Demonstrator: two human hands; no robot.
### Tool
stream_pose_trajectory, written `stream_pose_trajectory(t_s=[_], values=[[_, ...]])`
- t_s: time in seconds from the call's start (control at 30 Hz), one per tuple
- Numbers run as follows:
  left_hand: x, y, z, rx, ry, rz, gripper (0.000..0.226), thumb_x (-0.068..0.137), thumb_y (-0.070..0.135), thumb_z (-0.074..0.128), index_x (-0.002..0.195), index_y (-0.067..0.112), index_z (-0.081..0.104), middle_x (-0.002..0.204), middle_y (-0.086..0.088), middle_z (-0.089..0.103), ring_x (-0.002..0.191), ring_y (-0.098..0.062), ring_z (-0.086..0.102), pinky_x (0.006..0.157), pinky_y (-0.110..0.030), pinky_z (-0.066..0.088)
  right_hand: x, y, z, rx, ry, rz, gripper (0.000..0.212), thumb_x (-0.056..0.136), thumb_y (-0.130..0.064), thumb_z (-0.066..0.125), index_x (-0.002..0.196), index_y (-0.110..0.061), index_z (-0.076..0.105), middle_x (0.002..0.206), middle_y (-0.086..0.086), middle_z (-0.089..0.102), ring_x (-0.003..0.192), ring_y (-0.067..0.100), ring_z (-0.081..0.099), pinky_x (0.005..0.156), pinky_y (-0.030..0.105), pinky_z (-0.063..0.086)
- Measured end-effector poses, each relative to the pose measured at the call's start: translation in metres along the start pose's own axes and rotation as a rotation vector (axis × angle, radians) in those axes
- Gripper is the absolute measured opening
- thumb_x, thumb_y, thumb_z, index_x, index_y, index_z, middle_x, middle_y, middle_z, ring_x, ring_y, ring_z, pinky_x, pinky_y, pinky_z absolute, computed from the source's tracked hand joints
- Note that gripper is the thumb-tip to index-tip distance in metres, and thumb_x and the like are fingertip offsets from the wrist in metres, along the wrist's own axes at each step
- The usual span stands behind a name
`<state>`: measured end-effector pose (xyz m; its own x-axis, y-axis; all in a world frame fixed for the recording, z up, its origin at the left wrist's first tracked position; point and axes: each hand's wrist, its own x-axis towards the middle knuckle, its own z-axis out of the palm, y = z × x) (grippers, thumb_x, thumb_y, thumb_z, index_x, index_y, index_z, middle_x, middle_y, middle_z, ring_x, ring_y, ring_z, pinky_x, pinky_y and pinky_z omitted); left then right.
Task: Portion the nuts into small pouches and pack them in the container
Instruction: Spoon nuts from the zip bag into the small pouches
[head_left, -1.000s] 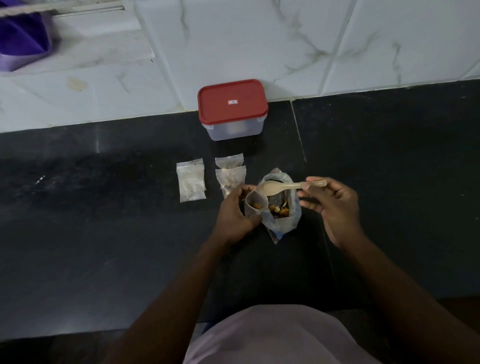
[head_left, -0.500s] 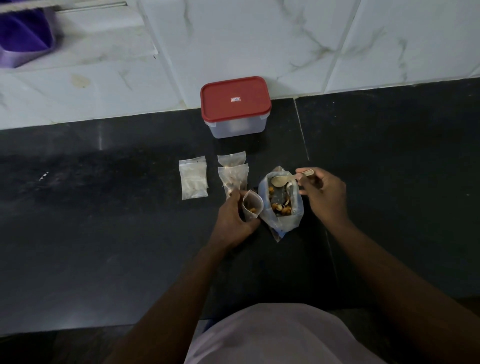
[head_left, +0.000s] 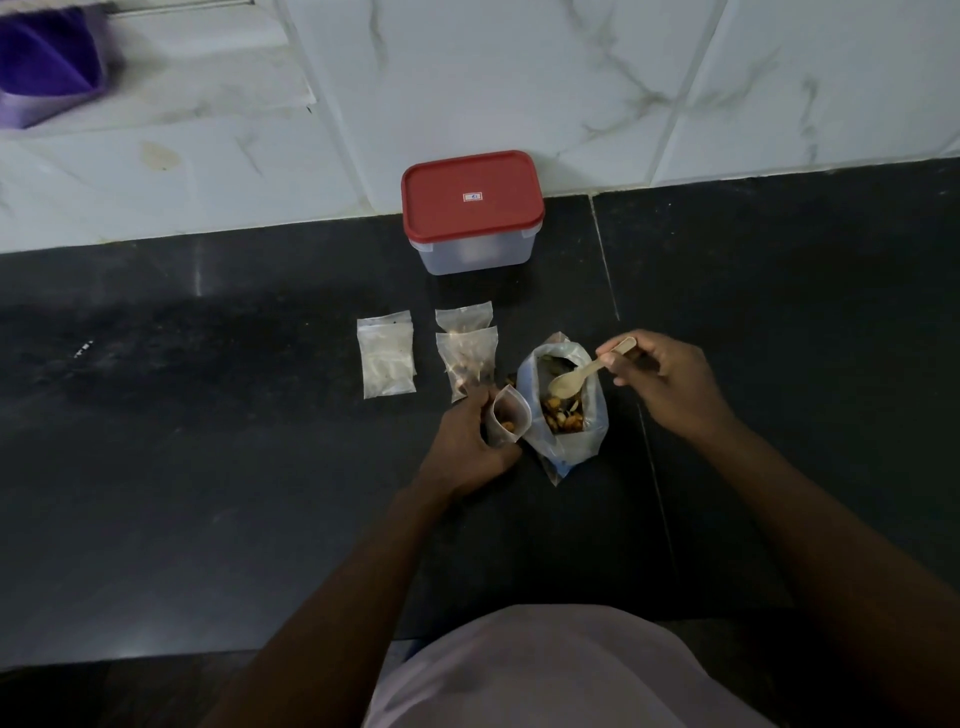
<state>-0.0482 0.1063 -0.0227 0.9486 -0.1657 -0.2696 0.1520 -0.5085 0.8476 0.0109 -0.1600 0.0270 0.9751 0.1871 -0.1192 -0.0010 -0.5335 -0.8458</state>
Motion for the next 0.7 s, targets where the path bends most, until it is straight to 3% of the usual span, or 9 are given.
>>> stream_pose_trajectory(t_s=[0.2,0.33,0.53,0.7], values=[[0.002,0.001,0.001,0.061,-0.008,-0.006,0.063,0.071,0.026,0.09,0.124,0.027,0.056,0.12,0.016,0.063,0.11,0.001,0.061,0.092,-0.018,0.05,0.007,-0.003,0.006,-0.187,-0.048,-0.128,0.015,0.1,-0.017,0.061,0.112,-0.018,0.069,0.1,-0.008,0.069,0.087,0.002,0.068,0.075,0.018,0.055],[0.003,0.004,0.004,0.087,0.054,0.012,0.062,0.073,0.028,0.09,0.125,0.024,0.057,0.116,0.018,0.061,0.104,0.003,0.059,0.087,-0.012,0.048,0.001,0.004,0.009,-0.061,0.009,0.036,0.014,0.101,-0.011,0.061,0.107,-0.017,0.071,0.088,-0.003,0.071,0.073,0.002,0.07,0.064,0.014,0.055],[0.005,0.005,0.009,0.111,0.101,0.053,0.042,0.081,0.022,0.084,0.117,0.019,0.062,0.11,0.009,0.068,0.1,-0.003,0.064,0.089,-0.029,0.057,-0.009,0.006,0.026,0.112,0.086,0.233,0.009,0.099,-0.016,0.064,0.101,-0.021,0.072,0.079,0.003,0.07,0.069,0.013,0.071,0.065,0.027,0.063],[0.005,0.005,0.012,0.126,0.125,0.069,0.037,0.084,0.023,0.082,0.114,0.015,0.063,0.109,0.003,0.069,0.099,-0.009,0.066,0.088,-0.036,0.058,-0.02,0.007,0.031,-0.014,0.098,0.005,0.011,0.098,-0.016,0.065,0.105,-0.021,0.072,0.089,-0.006,0.071,0.077,0.007,0.07,0.07,0.028,0.062]])
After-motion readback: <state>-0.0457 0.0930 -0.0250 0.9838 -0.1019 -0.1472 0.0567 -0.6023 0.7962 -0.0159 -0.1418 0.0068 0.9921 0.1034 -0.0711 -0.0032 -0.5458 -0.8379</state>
